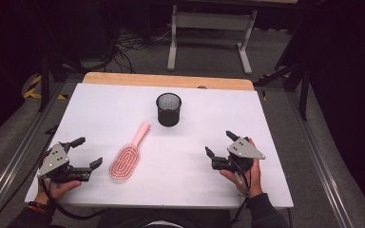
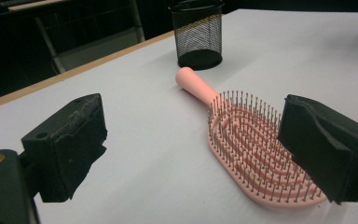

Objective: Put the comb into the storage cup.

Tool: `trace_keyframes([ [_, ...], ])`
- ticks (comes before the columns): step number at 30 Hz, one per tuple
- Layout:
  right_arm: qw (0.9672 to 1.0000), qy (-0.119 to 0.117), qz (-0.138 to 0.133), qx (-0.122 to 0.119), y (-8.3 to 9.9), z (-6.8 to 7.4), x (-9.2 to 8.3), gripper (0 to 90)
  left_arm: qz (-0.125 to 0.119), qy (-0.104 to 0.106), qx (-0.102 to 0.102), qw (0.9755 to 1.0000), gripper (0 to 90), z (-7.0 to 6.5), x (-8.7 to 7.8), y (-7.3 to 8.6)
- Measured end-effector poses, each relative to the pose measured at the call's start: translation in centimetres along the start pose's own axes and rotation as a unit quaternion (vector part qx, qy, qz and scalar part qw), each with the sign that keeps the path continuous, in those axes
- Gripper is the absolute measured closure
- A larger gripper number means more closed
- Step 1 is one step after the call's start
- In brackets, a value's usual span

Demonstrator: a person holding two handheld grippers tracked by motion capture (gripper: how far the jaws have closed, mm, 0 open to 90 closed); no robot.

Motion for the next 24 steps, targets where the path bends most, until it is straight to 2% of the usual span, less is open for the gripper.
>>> trace_keyframes([
  [3,0.9994,-0.023,-0.001,-0.025,0.1,1.1,0.3,17.2,0.010,0.002,0.006,0.9999,8.6,-0.2,0.2,0.1],
  [6,0.9992,-0.032,-0.006,-0.025,0.0,1.2,0.5,18.6,0.018,0.004,0.006,0.9998,8.6,-0.3,0.6,0.2],
  [9,0.9993,-0.030,-0.005,-0.023,0.1,1.1,0.5,17.8,0.028,0.002,0.011,0.9995,9.0,-0.4,0.8,0.3],
  [11,0.9994,-0.026,-0.004,-0.022,0.2,1.1,0.4,16.8,0.032,0.003,0.001,0.9995,10.0,-0.5,0.9,0.3],
  [16,0.9994,-0.012,-0.008,-0.031,0.2,1.3,-0.3,16.7,0.046,-0.002,-0.005,0.9989,12.0,-0.3,0.8,0.7],
  [18,0.9988,-0.006,-0.013,-0.046,0.3,1.4,-0.6,20.7,0.044,-0.002,-0.007,0.9990,12.7,-0.2,0.8,0.7],
  [21,0.9987,-0.004,-0.019,-0.047,0.3,1.3,-0.8,22.5,0.033,-0.017,0.012,0.9992,16.9,-0.1,0.5,0.4],
  [24,0.9988,0.002,-0.013,-0.048,0.5,1.0,-0.8,21.6,0.032,-0.018,0.007,0.9993,19.5,-0.1,0.5,0.3],
])
Point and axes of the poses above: each handheld gripper's, and its own axes: x roughly forward along the jaws, y roughly out of its underside, z roughly to its left, the point moved 8 cm from there along x, roughly forward along the jaws, and after that the axes turned 1 degree about -y, right-handed, at the moved point
